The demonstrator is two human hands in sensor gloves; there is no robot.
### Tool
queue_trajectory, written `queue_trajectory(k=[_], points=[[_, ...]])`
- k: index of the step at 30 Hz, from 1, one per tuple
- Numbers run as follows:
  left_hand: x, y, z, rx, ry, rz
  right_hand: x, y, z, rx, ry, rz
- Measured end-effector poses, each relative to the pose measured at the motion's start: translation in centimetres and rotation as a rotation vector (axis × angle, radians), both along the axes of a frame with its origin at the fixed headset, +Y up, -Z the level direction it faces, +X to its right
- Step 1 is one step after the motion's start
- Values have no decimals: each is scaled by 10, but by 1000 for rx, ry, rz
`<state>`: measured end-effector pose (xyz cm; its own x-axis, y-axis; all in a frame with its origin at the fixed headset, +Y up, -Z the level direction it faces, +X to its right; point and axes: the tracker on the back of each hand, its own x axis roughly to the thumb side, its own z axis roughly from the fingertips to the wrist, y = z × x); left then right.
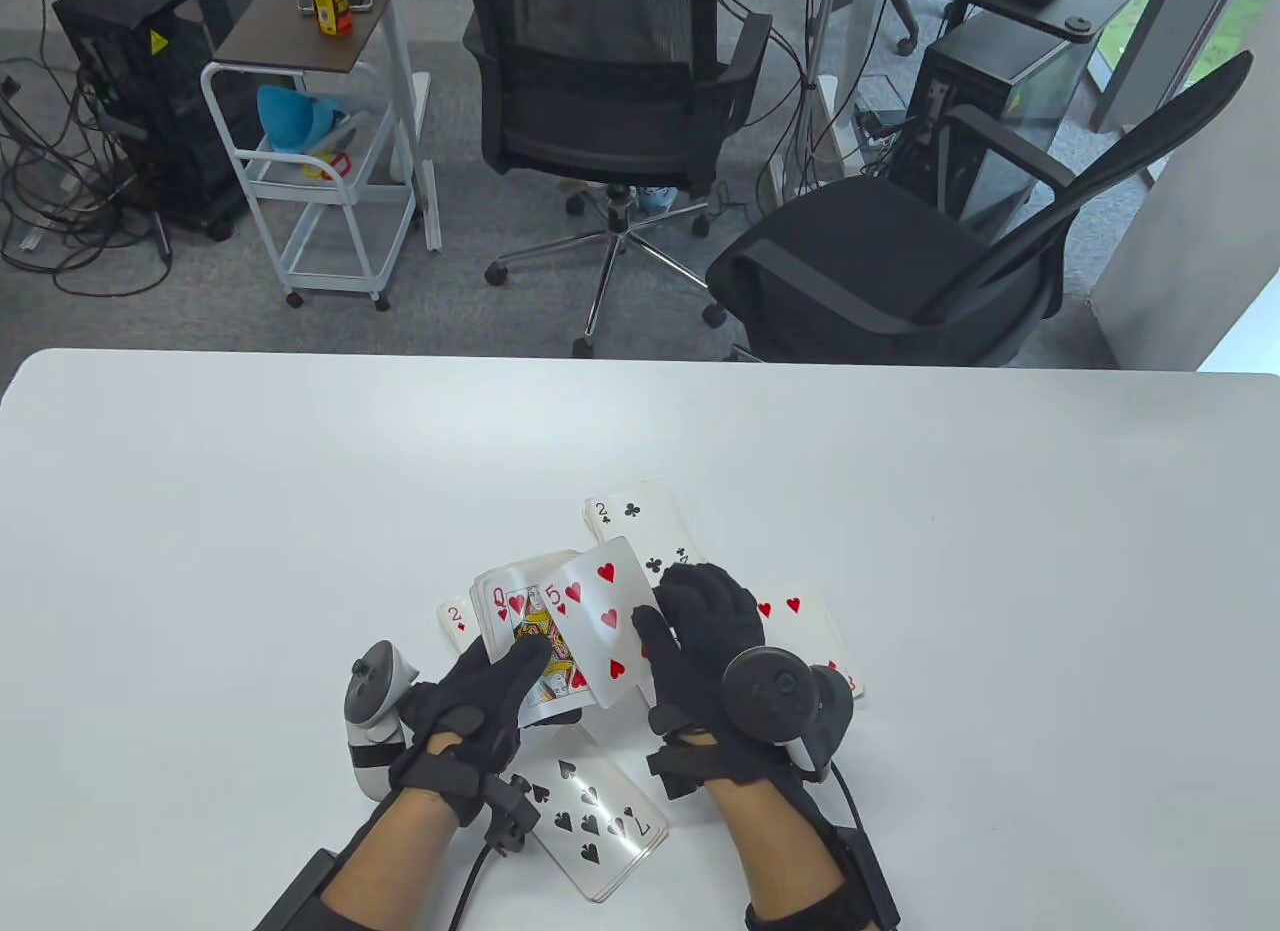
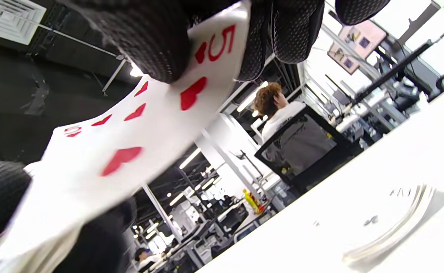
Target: Playing card suit sorting
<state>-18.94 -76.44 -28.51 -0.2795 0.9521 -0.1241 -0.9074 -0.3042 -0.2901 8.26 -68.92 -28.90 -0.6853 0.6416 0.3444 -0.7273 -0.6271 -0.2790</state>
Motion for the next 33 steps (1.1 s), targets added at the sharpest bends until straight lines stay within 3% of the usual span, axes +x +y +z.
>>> queue_trajectory(k=[2, 6, 8, 13, 16, 24, 33], points=[[0, 0, 0, 3, -1, 4, 21, 12, -1, 41, -94, 109], [2, 0, 0, 18, -3, -35, 72, 13, -8, -53, -259, 33], [6, -1, 0, 20, -18, -48, 95, 5, -14, -213, -388, 175], [10, -2, 1, 18, -32, -51, 119, -29, -30, -560, -375, 163], [8, -3, 0, 12, -27, -52, 116, -49, -39, -671, -389, 256], [7, -4, 0, 10, -27, -53, 110, -72, -48, -720, -477, 399], [6, -3, 1, 10, -28, -40, 89, -44, -37, -494, -412, 329]])
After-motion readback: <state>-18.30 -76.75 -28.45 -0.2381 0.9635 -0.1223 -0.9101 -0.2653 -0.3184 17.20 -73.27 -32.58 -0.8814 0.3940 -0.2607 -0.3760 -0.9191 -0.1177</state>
